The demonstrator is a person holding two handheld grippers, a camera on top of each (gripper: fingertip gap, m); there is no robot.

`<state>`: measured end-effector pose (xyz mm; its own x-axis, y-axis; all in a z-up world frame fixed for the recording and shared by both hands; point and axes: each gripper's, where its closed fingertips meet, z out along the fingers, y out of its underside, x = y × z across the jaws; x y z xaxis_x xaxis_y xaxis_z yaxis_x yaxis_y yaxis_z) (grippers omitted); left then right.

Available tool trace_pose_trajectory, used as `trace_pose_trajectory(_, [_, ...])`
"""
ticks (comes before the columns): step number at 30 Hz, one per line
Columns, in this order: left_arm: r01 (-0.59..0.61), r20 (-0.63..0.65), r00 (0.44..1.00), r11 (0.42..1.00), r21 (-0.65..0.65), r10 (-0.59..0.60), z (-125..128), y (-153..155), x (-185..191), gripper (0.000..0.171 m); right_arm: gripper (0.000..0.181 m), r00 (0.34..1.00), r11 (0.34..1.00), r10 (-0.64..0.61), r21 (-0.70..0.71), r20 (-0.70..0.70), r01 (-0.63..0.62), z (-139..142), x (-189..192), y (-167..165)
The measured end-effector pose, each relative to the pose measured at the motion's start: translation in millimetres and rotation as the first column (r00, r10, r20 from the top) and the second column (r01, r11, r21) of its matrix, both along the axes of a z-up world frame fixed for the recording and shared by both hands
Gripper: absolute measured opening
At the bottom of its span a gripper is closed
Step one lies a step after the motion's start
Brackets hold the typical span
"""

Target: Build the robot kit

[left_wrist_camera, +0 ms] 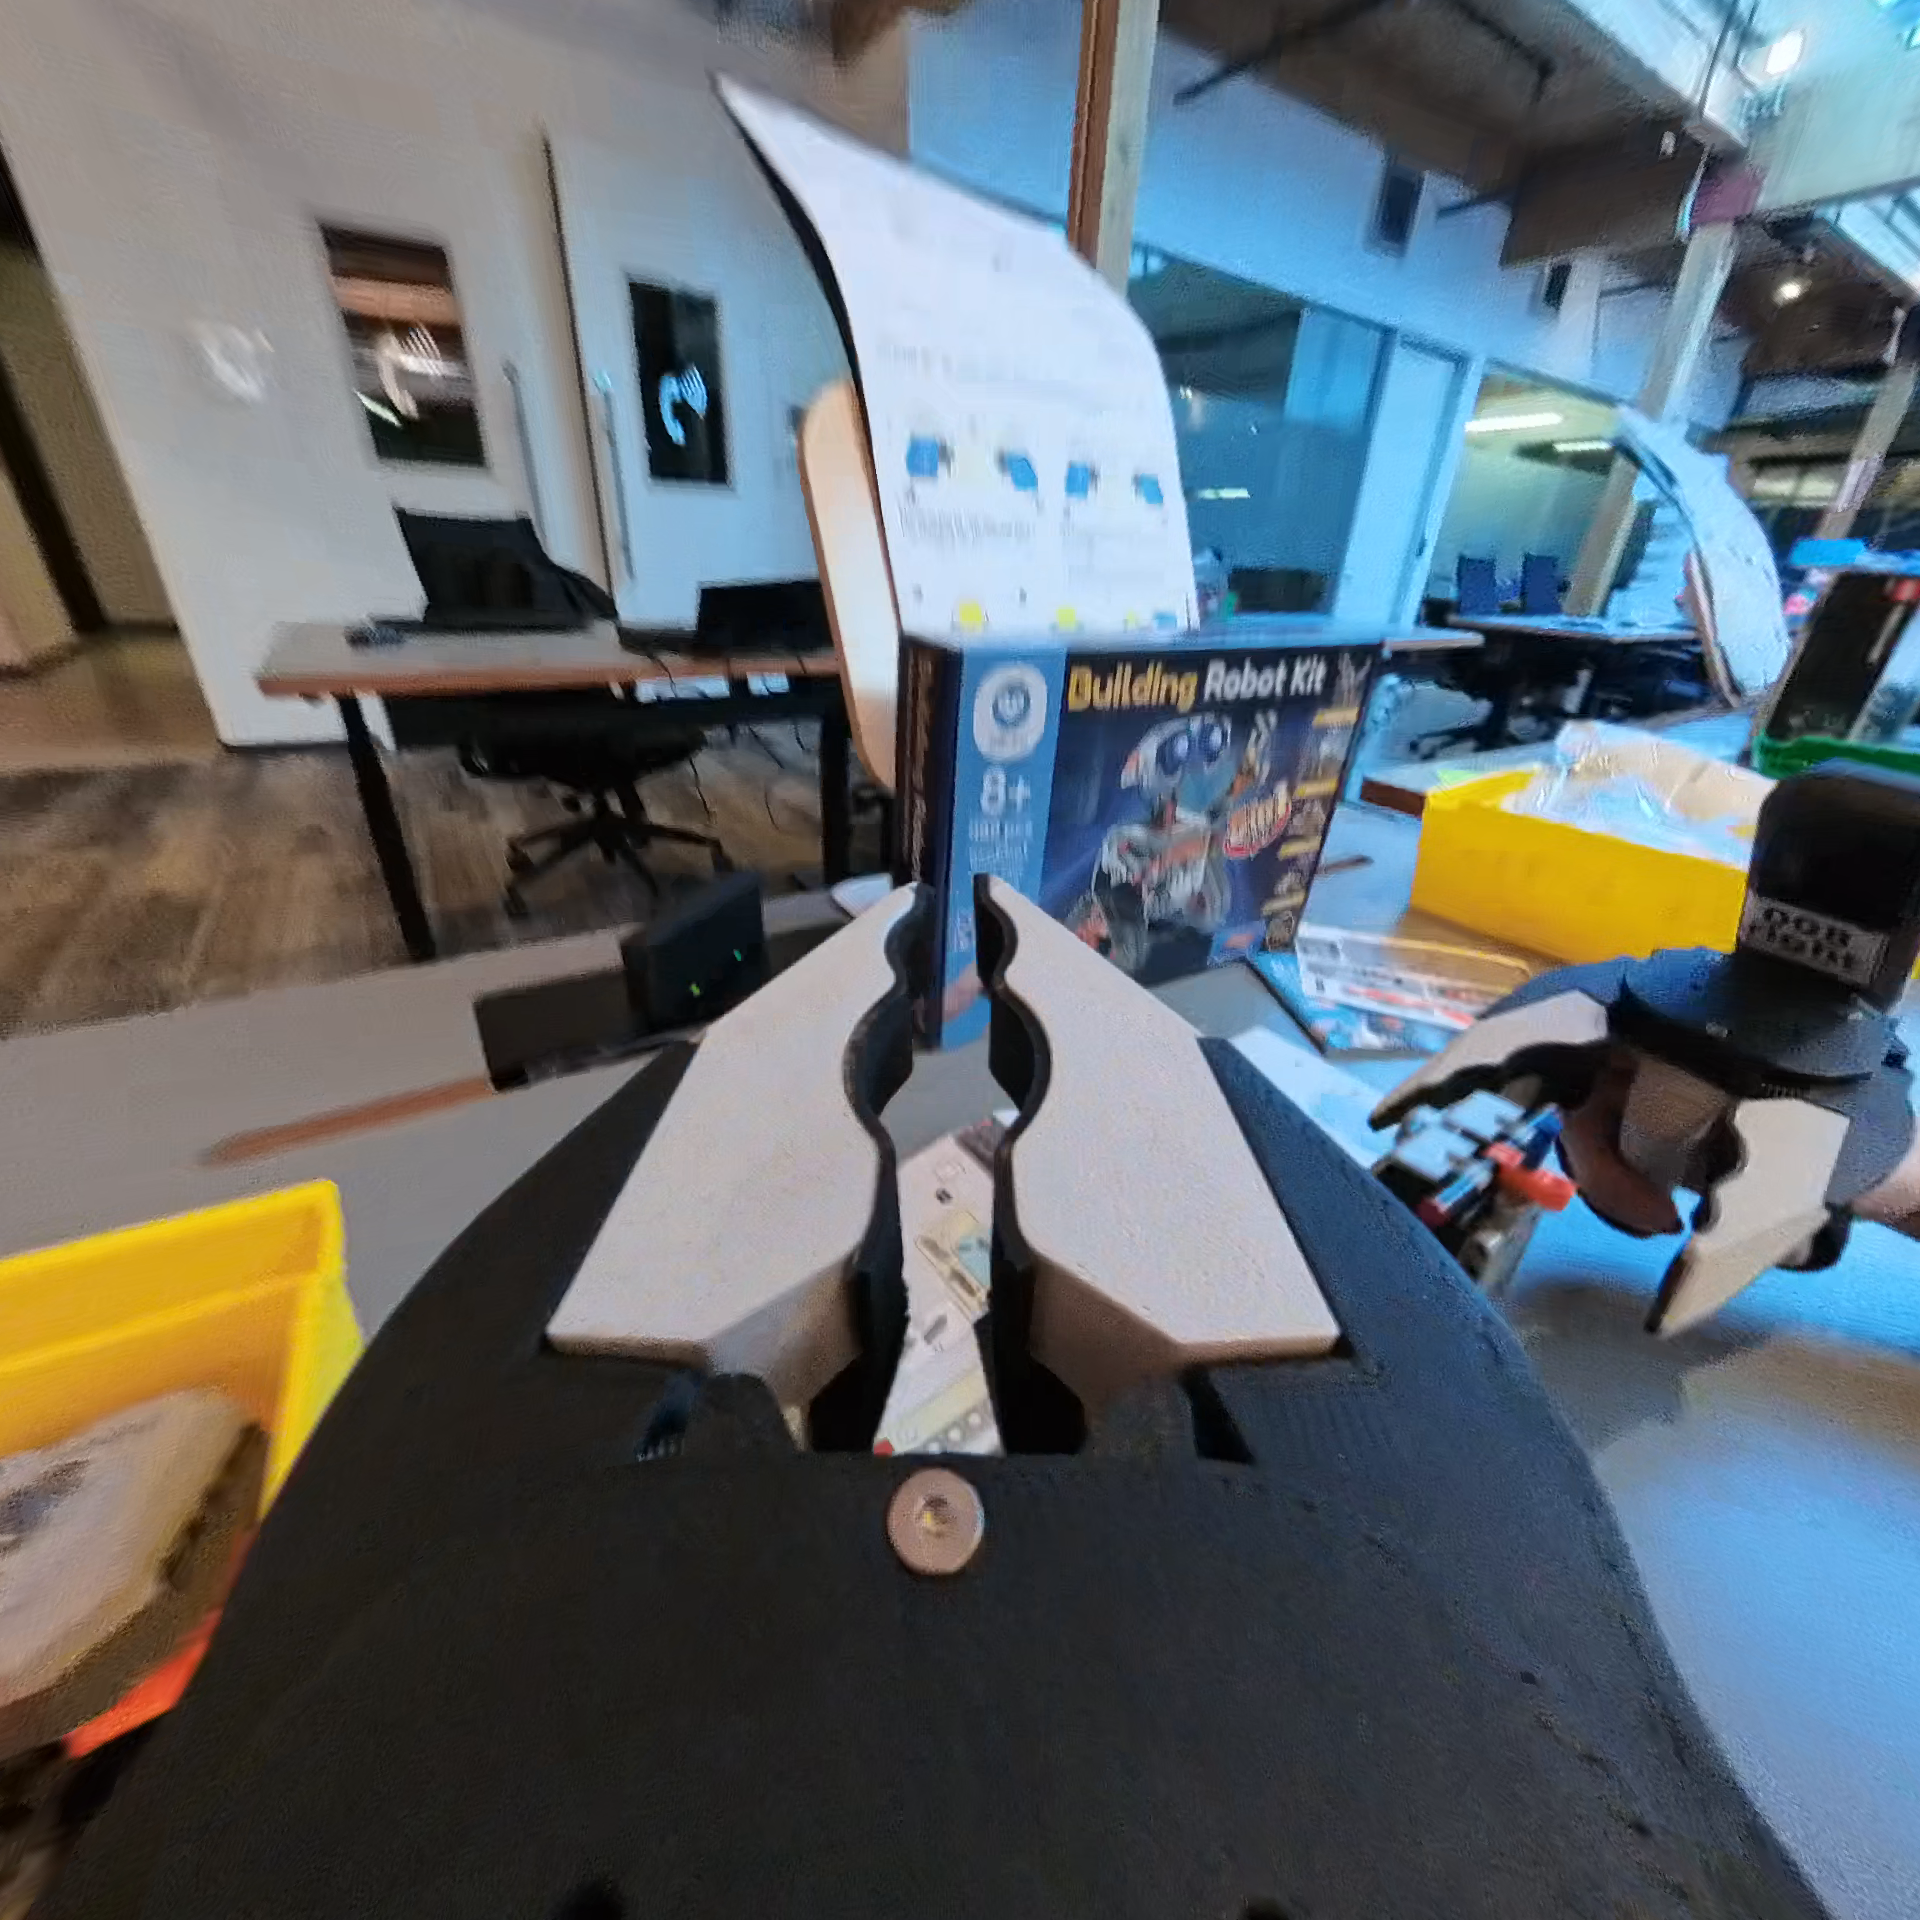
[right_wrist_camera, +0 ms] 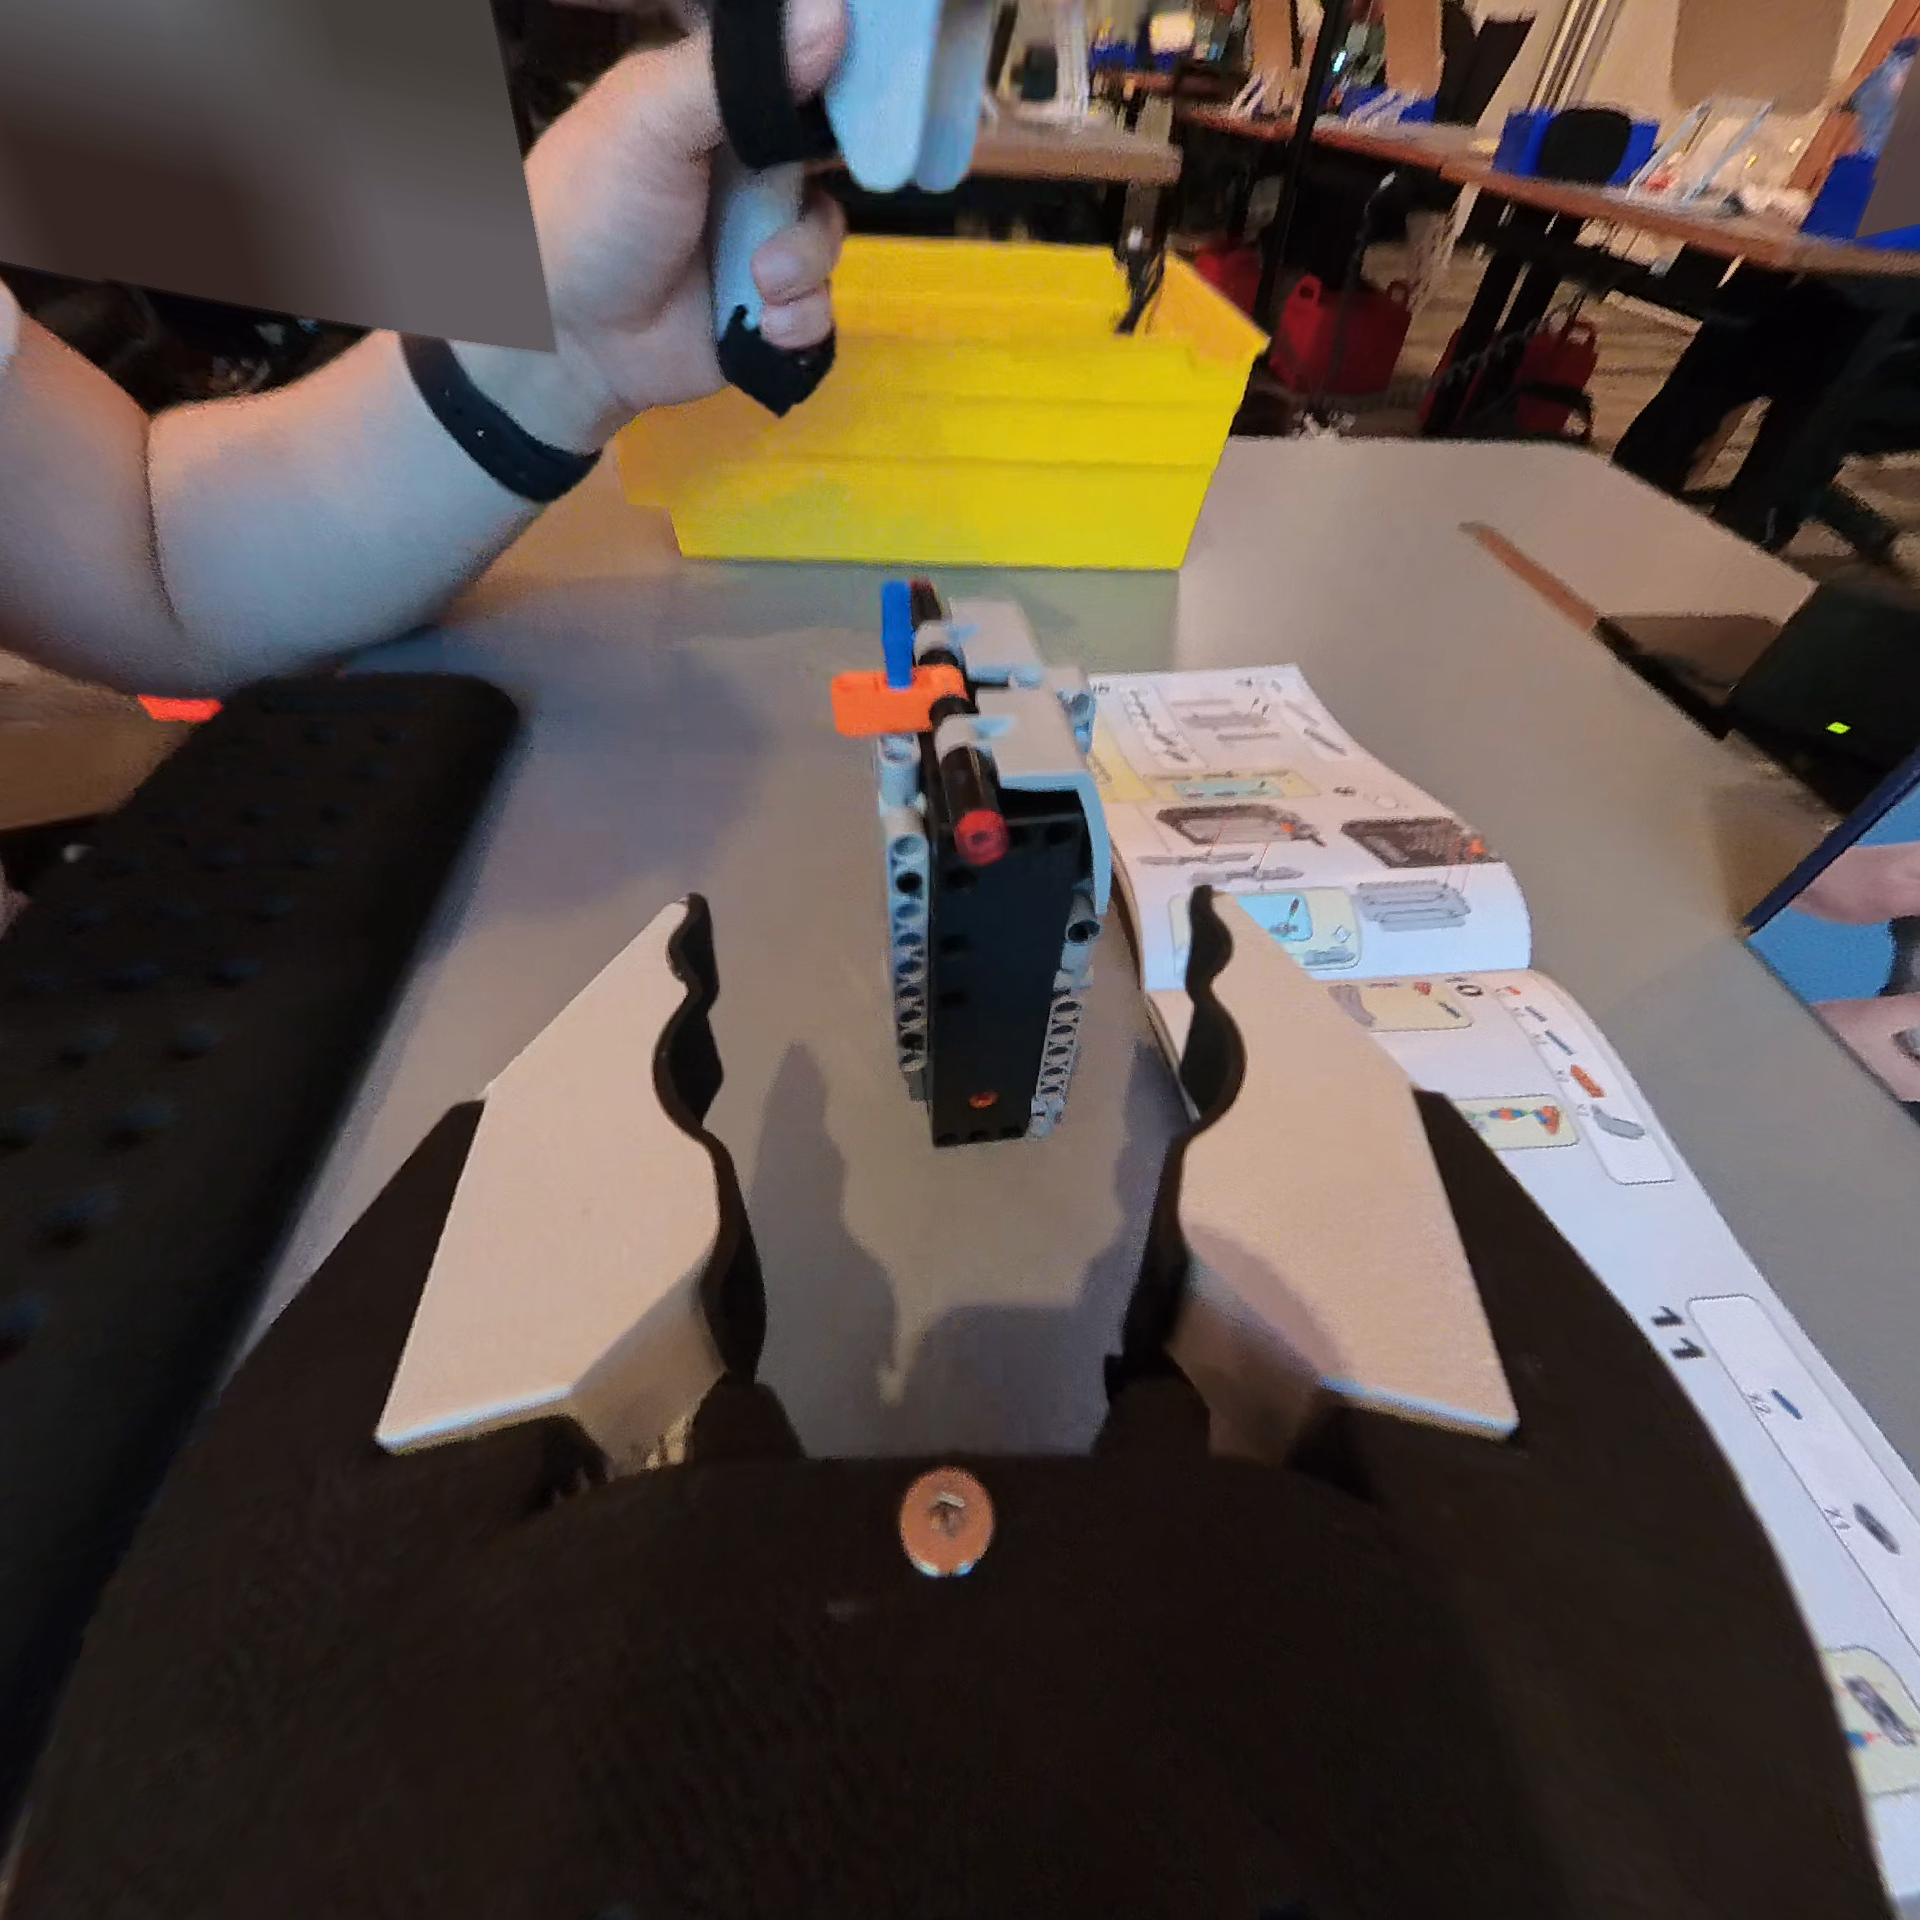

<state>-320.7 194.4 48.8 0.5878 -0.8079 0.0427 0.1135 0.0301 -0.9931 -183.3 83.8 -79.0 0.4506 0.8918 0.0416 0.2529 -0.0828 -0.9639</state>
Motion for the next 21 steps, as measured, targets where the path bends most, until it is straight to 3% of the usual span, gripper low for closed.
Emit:
trace_pose_trajectory(4, [-0.092, -0.111, 0.990, 0.996, 0.004, 0.091, 32, -13, -41, 0.021, 0.103, 0.996, 0.998, -0.064, 0.013, -0.061, 0.065, 26, 20, -3])
trace_pose_trajectory(6, [-0.163, -0.176, 0.970, 0.986, 0.022, 0.164, 47, -14, -79, 0.021, 0.103, 0.991, 0.995, -0.095, 0.034, -0.089, 0.099, 42, 36, -2])
trace_pose_trajectory(10, [-0.348, -0.282, 0.888, 0.931, 0.109, 0.364, 81, 1, -173, 0.015, 0.080, 0.983, 0.980, -0.171, 0.086, -0.073, 0.177, 77, 68, 1])
trace_pose_trajectory(13, [-0.344, -0.530, 0.793, 0.939, 0.016, 0.300, 58, 15, -212, 0.014, 0.077, 0.983, 0.975, -0.179, 0.127, -0.048, 0.184, 107, 66, -14])
trace_pose_trajectory(16, [-0.323, -0.737, 0.669, 0.930, -0.177, 0.093, 3, 15, -237, 0.016, 0.070, 0.986, 0.976, -0.147, 0.147, -0.082, 0.158, 129, 36, -39])
trace_pose_trajectory(17, [-0.320, -0.763, 0.646, 0.920, -0.225, 0.038, -13, 14, -243, 0.013, 0.066, 0.985, 0.976, -0.144, 0.153, -0.097, 0.158, 132, 23, -46])
trace_pose_trajectory(21, [-0.268, -0.757, 0.640, 0.886, -0.379, -0.131, -60, 5, -247, 0.016, 0.059, 0.979, 0.961, -0.162, 0.206, -0.120, 0.184, 120, -25, -59])
